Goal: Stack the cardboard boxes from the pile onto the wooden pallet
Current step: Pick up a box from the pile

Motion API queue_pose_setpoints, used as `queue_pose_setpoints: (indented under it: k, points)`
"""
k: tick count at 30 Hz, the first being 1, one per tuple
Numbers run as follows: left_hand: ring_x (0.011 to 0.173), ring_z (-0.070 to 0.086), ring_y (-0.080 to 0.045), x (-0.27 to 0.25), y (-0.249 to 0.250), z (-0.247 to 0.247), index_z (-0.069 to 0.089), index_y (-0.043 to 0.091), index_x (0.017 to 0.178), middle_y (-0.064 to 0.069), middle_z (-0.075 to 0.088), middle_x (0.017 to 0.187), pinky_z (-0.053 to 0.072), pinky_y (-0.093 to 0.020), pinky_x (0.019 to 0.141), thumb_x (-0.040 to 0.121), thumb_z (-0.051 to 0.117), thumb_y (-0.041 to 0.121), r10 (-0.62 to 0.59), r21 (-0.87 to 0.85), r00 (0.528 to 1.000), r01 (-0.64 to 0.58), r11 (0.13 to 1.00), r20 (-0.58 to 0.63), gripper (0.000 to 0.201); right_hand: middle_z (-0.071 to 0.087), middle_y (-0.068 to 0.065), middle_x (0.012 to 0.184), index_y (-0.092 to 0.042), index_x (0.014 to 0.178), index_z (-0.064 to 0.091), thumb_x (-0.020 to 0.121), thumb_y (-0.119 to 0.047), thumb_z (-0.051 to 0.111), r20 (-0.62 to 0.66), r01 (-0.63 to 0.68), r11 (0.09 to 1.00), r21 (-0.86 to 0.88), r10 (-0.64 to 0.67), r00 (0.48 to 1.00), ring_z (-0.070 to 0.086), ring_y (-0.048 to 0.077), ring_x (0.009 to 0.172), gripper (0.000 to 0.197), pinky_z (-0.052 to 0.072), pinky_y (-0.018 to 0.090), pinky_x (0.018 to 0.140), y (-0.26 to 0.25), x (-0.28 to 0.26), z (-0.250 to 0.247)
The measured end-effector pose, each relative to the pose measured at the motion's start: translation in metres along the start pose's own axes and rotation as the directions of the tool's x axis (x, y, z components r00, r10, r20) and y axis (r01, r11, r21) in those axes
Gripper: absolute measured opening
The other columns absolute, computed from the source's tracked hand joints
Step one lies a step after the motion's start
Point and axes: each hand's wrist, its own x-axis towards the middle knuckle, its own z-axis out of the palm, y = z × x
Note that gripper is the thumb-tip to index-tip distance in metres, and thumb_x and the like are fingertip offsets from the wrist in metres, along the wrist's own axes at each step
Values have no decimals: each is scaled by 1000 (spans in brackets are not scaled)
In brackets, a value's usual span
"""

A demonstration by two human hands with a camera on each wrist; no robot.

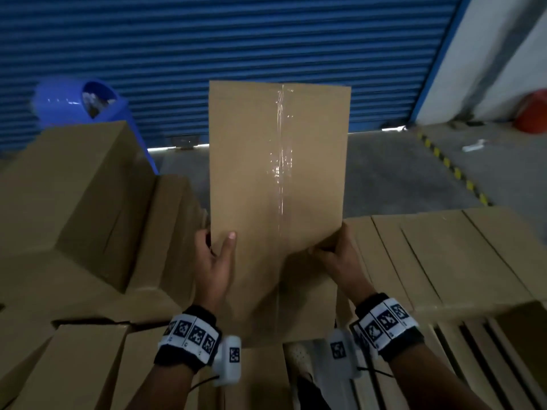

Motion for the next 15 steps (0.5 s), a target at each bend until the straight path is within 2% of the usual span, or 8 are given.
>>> queue_pose_setpoints:
  k: [2, 4, 6, 8, 10, 12, 13, 15]
  points:
    - [105, 66, -5, -40, 18, -15, 53, 23, 124, 8, 67, 116, 54, -24, 86, 98, 65, 24, 39, -47, 999, -37, 998, 31, 29, 52, -4, 132, -29, 144, 32, 64, -34, 74, -33, 9, 997, 80, -7, 999, 51, 21, 123, 91, 48, 54, 101, -13, -52, -13]
    - [105, 66, -7, -76, 35, -27, 53, 23, 124, 6, 67, 117, 54, -27, 87, 98, 64, 26, 63, -94, 997, -58, 994, 54, 28, 52, -6, 134, -31, 144, 32, 63, -39, 74, -81, 42, 992, 121, -32, 996, 51, 18, 123, 92, 48, 53, 101, -25, -99, -25]
    - [101, 65, -5, -106, 51, -33, 54, 22, 122, 5, 67, 115, 52, -21, 83, 97, 63, 25, 109, -124, 991, -99, 987, 76, 26, 50, -11, 134, -30, 147, 29, 70, -37, 76, -134, 92, 991, 102, -78, 988, 50, 16, 124, 91, 47, 48, 101, -34, -139, -40]
    - [96, 65, 2, -132, 63, -33, 54, 20, 120, 6, 67, 111, 50, -13, 77, 97, 64, 24, 134, -152, 985, -117, 981, 106, 26, 48, -21, 127, -30, 149, 26, 81, -28, 77, -187, 115, 991, 64, -102, 977, 50, 9, 118, 86, 46, 44, 100, -39, -170, -58]
    - [99, 66, 0, -157, 75, -27, 53, 20, 121, 6, 68, 111, 51, -15, 78, 95, 68, 32, 142, -187, 979, -113, 976, 147, 33, 47, -26, 125, -34, 143, 29, 83, -23, 77, -238, 143, 989, 36, -130, 962, 49, 0, 114, 78, 45, 41, 100, -40, -199, -80]
    - [102, 67, -6, -181, 83, -18, 52, 19, 123, 4, 69, 114, 54, -20, 79, 89, 69, 44, 146, -202, 972, -108, 973, 186, 46, 46, -27, 123, -41, 139, 27, 82, -24, 76, -277, 138, 990, 10, -129, 952, 50, 4, 113, 77, 45, 41, 100, -41, -225, -102]
    - [101, 67, -6, -193, 89, -13, 51, 18, 123, 4, 68, 114, 55, -21, 80, 87, 68, 46, 155, -211, 968, -113, 971, 197, 49, 46, -25, 123, -38, 142, 26, 80, -27, 75, -293, 139, 990, 4, -131, 947, 50, 8, 115, 80, 45, 42, 100, -42, -238, -114]
    - [96, 66, -3, -218, 100, -2, 51, 16, 121, 3, 68, 111, 56, -26, 82, 91, 70, 41, 170, -228, 962, -120, 966, 212, 43, 47, -21, 125, -33, 146, 26, 78, -28, 73, -330, 141, 990, 1, -133, 934, 48, 12, 119, 83, 44, 44, 103, -41, -265, -138]
